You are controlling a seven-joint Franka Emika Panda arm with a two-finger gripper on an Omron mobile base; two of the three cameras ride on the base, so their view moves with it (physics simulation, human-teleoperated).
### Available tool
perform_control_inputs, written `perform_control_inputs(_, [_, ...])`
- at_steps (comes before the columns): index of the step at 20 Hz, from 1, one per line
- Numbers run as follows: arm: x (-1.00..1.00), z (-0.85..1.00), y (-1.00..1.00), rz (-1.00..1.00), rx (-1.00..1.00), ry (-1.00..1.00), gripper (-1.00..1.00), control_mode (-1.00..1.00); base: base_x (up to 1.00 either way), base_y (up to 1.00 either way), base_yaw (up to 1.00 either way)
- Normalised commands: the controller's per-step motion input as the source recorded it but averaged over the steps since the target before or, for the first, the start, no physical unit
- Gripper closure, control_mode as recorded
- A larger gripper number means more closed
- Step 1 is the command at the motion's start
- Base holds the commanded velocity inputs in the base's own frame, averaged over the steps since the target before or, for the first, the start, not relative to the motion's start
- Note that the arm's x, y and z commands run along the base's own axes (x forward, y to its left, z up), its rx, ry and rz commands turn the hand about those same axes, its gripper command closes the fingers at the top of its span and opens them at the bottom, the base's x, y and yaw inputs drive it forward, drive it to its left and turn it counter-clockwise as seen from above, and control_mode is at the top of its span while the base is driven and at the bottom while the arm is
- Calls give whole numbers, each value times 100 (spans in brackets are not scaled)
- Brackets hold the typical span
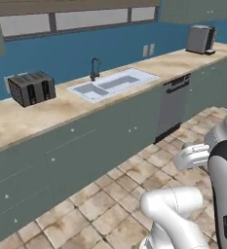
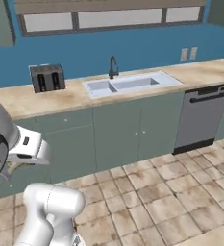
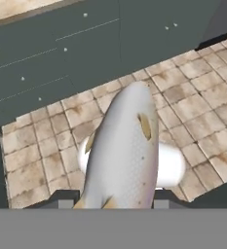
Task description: Gather the carrot and onion from the fridge and place them on a tray on the dining counter. Then gather the chicken drumstick and fish from the fridge and place them on the other tray.
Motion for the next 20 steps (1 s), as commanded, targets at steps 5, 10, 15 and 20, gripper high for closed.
perform_control_inputs(5, [0, 0, 0, 0, 0, 0, 100, 100, 41, 15, -59])
perform_control_inputs(10, [0, 0, 0, 0, 0, 0, 100, 100, 37, 15, -60])
perform_control_inputs(15, [0, 0, 0, 0, 0, 0, 100, 100, 46, 22, -57])
perform_control_inputs(20, [0, 0, 0, 0, 0, 0, 100, 100, 61, 42, -54])
